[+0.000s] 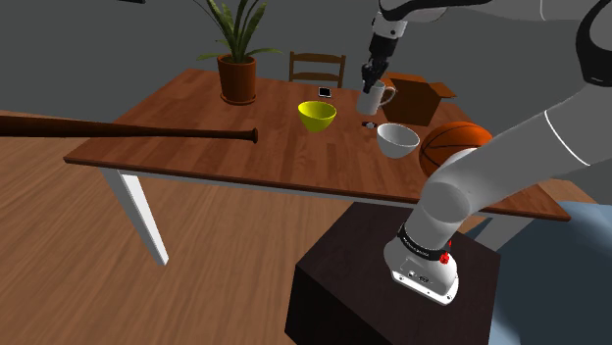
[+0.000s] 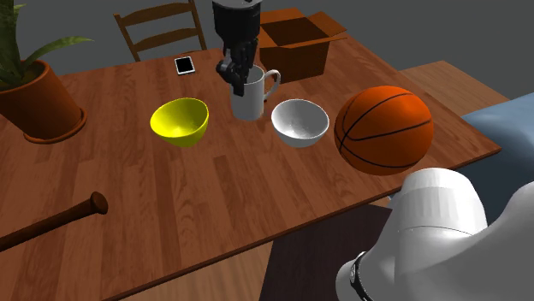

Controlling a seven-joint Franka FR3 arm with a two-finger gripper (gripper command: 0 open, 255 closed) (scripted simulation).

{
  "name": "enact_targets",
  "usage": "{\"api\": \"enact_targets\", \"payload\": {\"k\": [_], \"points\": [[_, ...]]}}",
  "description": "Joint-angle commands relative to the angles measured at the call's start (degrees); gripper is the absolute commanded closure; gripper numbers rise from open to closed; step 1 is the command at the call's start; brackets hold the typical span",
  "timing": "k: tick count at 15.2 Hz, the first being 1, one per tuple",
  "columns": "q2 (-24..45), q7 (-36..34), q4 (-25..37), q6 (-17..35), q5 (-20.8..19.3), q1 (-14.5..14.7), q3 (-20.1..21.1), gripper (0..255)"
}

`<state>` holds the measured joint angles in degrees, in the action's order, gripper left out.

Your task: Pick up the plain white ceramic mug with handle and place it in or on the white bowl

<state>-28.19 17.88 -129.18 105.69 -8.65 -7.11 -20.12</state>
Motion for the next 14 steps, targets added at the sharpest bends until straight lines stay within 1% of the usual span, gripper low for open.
{"api": "enact_targets", "payload": {"k": [1,6,12,13,14], "points": [[-1.6,2.5,-0.3,-1.1,-1.2,-1.3,-1.7,255],[-4.9,8.4,0.1,-4.1,-3.9,-4.1,-5.8,255],[-6.9,16.1,2.8,-7.5,-7.0,-7.0,-11.2,255],[-7.0,17.2,3.4,-8.0,-7.4,-7.3,-12.0,255],[-7.1,17.1,2.5,-7.3,-7.5,-7.4,-12.2,255]]}}
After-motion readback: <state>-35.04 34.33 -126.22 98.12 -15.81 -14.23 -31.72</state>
